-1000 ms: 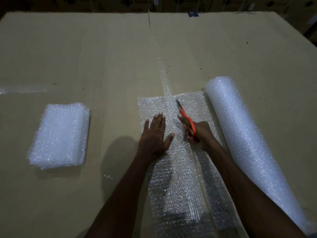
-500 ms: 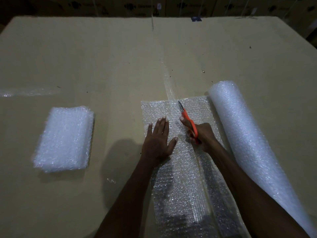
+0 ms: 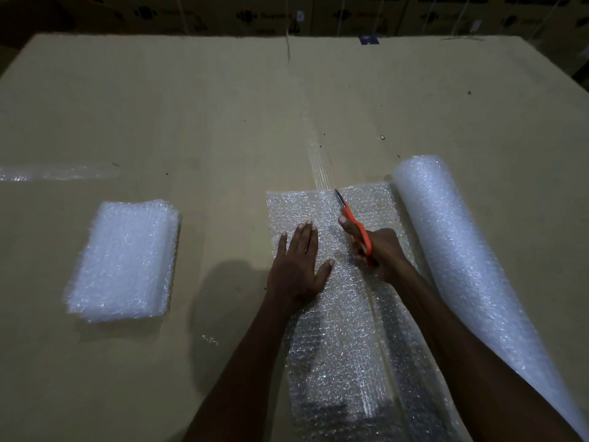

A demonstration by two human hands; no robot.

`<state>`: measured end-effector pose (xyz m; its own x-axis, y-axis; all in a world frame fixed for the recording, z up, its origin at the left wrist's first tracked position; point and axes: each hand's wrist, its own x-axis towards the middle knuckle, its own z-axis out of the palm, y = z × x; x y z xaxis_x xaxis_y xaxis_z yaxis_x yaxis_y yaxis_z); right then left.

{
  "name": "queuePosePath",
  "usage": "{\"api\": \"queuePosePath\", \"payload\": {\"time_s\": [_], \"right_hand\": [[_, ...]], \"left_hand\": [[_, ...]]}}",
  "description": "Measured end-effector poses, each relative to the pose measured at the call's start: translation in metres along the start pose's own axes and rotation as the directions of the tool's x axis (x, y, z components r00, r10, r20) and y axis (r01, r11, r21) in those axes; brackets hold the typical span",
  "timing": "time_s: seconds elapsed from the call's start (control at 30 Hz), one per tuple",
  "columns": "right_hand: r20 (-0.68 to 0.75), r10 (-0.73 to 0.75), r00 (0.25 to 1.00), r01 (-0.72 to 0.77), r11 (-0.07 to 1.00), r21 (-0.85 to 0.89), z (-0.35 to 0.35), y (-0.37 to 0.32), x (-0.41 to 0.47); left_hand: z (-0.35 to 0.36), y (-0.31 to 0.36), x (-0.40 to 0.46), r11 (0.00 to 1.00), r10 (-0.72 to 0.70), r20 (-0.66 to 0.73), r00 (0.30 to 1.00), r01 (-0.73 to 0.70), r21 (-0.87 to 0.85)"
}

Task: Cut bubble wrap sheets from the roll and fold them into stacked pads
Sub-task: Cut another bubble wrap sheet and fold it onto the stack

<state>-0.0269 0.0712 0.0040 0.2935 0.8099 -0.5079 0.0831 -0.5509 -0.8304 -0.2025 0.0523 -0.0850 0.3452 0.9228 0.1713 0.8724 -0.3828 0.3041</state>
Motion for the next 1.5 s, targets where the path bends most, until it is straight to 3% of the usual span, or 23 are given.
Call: {"api": "queuePosePath", "payload": {"time_s": [0.73, 1.0, 1.17, 1.3, 1.5], "right_hand": [[0.014, -0.018, 1.0, 0.018, 1.0, -0.007, 0.006, -0.003, 0.014], [0.017, -0.132, 0.991, 0.132, 0.99, -0.057, -0.021, 0.003, -0.02], [0.096, -0.25, 0.963, 0.267, 0.93, -0.254, -0.038, 0.022, -0.06], [0.029, -0.347, 0.937, 0.303, 0.771, -0.56, -0.04, 0.044, -0.08], [-0.03, -0.486, 0.873, 0.31, 0.603, -0.735, -0.045, 0.065, -0.106]], "left_hand": [[0.0, -0.001, 0.0, 1.0, -0.005, 0.035, 0.999, 0.006, -0.02], [0.0, -0.004, -0.007, 1.0, 0.029, 0.012, 1.0, -0.029, 0.013], [-0.011, -0.008, -0.021, 0.999, -0.028, 0.145, 0.989, 0.024, 0.031], [-0.018, -0.018, -0.034, 0.999, -0.032, 0.169, 0.985, 0.026, 0.04], [-0.039, -0.03, -0.039, 0.995, -0.091, 0.191, 0.977, 0.084, 0.045]]}}
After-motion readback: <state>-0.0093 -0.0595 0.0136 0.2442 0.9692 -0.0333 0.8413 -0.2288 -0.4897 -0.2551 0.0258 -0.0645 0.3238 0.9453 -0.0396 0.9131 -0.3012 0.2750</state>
